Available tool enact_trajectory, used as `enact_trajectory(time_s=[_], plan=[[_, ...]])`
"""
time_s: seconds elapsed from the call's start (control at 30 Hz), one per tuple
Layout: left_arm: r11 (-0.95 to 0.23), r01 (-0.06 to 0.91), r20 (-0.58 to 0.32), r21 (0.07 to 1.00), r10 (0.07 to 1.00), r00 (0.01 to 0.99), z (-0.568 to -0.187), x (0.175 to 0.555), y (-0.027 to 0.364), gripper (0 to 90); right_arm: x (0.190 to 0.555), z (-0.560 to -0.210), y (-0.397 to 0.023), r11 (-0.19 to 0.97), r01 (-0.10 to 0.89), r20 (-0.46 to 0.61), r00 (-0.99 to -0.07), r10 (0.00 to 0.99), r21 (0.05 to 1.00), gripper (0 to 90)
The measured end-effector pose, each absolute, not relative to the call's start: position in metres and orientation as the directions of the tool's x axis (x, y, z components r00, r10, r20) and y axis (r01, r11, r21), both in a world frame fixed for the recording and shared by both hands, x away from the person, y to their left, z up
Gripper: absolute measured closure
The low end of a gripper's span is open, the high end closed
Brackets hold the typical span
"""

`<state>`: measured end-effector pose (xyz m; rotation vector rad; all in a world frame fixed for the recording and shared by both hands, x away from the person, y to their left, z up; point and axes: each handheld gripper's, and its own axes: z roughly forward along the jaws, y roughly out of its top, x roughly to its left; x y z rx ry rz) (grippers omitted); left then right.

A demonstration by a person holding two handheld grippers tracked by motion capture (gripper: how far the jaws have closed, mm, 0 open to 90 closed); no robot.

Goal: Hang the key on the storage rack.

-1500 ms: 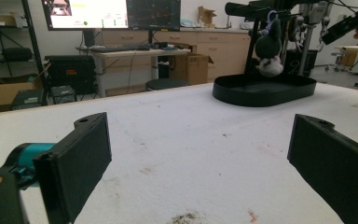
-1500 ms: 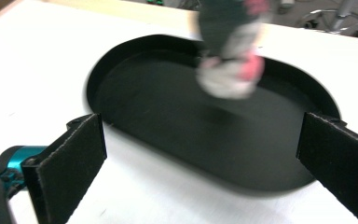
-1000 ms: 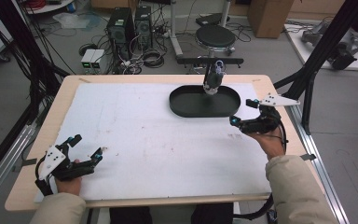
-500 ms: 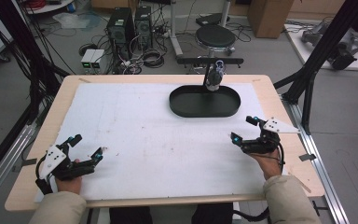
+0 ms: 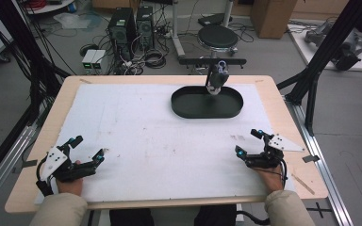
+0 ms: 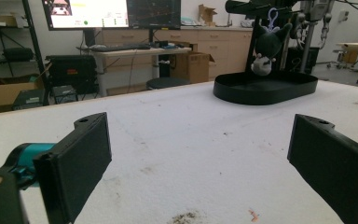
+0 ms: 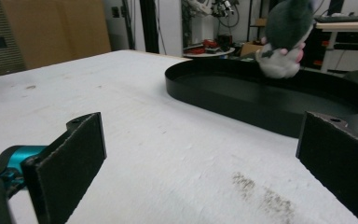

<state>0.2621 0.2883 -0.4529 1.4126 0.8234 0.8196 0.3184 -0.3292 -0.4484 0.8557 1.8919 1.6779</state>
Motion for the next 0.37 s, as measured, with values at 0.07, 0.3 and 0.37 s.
enact_trajectory(time_s=[0.07,0.3,0.37], plan=[[-0.002,0.007,-0.002,1.000,0.871,0.492,-0.4528,0.2626,0.2881,6.5,0.3183,-0.4490,-0.3295,0.050,0.122,0.051,-0.705,0.707,0.991,0.6],[-0.004,0.007,0.000,1.000,0.872,0.489,-0.4528,0.2623,0.2877,6.5,0.3133,-0.4507,-0.3297,0.044,0.091,0.033,-0.711,0.702,0.995,0.6],[-0.005,0.002,0.004,1.000,0.872,0.490,-0.4530,0.2617,0.2880,6.4,0.3129,-0.4511,-0.3303,0.041,0.077,0.026,-0.707,0.707,0.996,0.6]])
